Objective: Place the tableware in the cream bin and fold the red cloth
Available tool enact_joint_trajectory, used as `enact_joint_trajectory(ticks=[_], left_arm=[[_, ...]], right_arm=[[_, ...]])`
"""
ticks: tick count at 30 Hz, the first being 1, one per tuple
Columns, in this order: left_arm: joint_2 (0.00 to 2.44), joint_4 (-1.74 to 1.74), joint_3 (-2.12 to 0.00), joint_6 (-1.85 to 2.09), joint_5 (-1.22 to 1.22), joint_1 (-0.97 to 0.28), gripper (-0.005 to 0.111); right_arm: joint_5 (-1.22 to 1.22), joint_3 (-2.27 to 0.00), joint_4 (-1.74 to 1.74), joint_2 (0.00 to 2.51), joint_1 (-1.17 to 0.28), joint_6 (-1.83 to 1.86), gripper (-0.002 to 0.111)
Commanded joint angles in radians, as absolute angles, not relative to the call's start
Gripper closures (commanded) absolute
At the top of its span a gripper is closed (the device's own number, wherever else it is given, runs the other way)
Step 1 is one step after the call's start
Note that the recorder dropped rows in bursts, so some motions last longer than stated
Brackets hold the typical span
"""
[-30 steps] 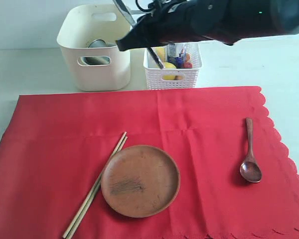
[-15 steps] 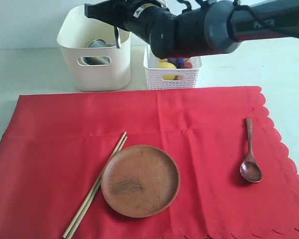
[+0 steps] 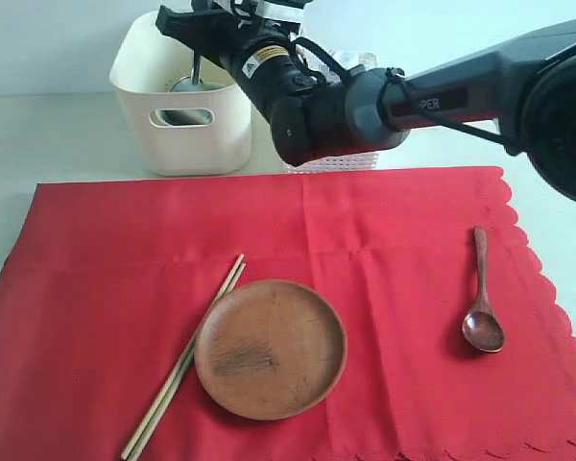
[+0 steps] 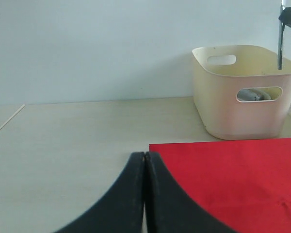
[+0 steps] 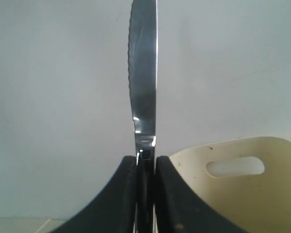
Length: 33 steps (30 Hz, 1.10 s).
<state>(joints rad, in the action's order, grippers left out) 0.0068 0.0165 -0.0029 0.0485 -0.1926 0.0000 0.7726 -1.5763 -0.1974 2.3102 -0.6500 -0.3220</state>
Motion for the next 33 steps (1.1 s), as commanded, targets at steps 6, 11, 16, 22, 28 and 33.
enact_joint_trajectory(ticks=[6,11,16,22,28,33], left_arm=[[0.000,0.011,0.000,0.048,-0.193,0.000,0.106],[0.000,0.011,0.000,0.048,-0.193,0.000,0.106],[0.000,0.011,0.000,0.048,-0.193,0.000,0.106],[0.000,0.011,0.000,0.048,-0.193,0.000,0.106],[0.000,0.011,0.000,0.048,-0.193,0.000,0.106],[0.000,0.011,0.000,0.048,-0.193,0.000,0.106]], right_arm=[[0.733,-1.632,-0.182,2.333,-0.652,-0.321,0.108],[0.729,-1.632,-0.209,2.333,-0.652,-0.316,0.108],[0.721,-1.632,-0.218,2.333,-0.652,-0.314,0.099],[0.719,-1.632,-0.218,2.333,-0.652,-0.314,0.079],[0.713,-1.632,-0.216,2.333,-0.652,-0.247,0.065],[0.320,-1.632,-0.216,2.265,-0.649,-0.224,0.064]])
